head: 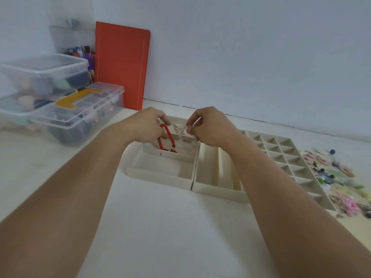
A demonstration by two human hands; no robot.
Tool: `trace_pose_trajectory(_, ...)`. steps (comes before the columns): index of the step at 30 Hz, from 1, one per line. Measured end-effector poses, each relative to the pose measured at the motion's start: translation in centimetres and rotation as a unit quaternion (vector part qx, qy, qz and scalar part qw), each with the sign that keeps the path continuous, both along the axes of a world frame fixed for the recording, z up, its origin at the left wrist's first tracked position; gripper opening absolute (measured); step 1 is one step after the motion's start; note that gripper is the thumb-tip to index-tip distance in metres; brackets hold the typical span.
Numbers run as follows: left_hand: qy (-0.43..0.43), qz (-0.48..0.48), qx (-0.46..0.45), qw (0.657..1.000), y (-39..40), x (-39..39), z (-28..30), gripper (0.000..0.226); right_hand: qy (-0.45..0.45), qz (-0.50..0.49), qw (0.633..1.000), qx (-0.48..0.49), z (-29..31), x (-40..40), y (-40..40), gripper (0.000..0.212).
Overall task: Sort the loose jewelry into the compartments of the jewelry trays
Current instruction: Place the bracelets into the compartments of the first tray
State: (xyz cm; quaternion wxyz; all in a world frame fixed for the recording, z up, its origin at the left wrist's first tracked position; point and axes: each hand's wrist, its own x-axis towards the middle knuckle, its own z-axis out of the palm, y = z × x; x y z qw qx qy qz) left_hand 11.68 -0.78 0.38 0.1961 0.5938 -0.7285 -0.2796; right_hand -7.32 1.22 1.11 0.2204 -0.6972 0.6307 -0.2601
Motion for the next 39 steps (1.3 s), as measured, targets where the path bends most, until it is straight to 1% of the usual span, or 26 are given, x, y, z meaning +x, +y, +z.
trace_pose_trajectory(5, -0.06, 0.008, -0.03, 0.998, -0.2, 0.0, -0.3, 0.02, -0.004, 0.002, 1.0, 0.0, 0.0, 0.0, 0.0, 0.006)
trace_pose_trajectory(7, -0.083, 0.012, -0.036, 0.996, -0.2, 0.0, -0.4, 0.021, -0.003, 0.002, 1.0, 0.001, 0.0, 0.0, 0.1, 0.005)
trace_pose_trajectory(16, -0.083, 0.015, -0.069, 0.994, 0.2, -0.3, -0.3, 0.028, 0.003, -0.001, 1.0, -0.006, 0.2, -0.1, 0.3, 0.004)
trace_pose_trajectory(20, -0.103, -0.016, -0.049, 0.993, 0.7, -0.8, -0.2, 0.033, 0.0, -0.002, 1.0, -0.009, 0.4, -0.1, 0.4, 0.003)
trace_pose_trajectory(25, -0.156, -0.027, -0.045, 0.986, 0.9, -1.4, -0.3, 0.025, 0.0, -0.002, 1.0, -0.011, 0.4, -0.2, 0.4, 0.003)
trace_pose_trajectory(28, -0.171, -0.033, -0.039, 0.984, 1.0, -1.7, -0.3, 0.019, -0.002, -0.001, 1.0, -0.012, 0.5, -0.1, 0.4, 0.003)
trace_pose_trajectory(36, -0.199, -0.044, -0.043, 0.978, 1.1, -1.7, -0.6, 0.026, -0.021, 0.007, 1.0, -0.016, 0.7, 0.0, 0.5, 0.006)
trace_pose_trajectory(39, -0.215, -0.044, -0.058, 0.974, 1.2, -1.7, -0.7, 0.02, -0.034, 0.014, 0.999, -0.004, 0.6, 0.1, 0.5, 0.005)
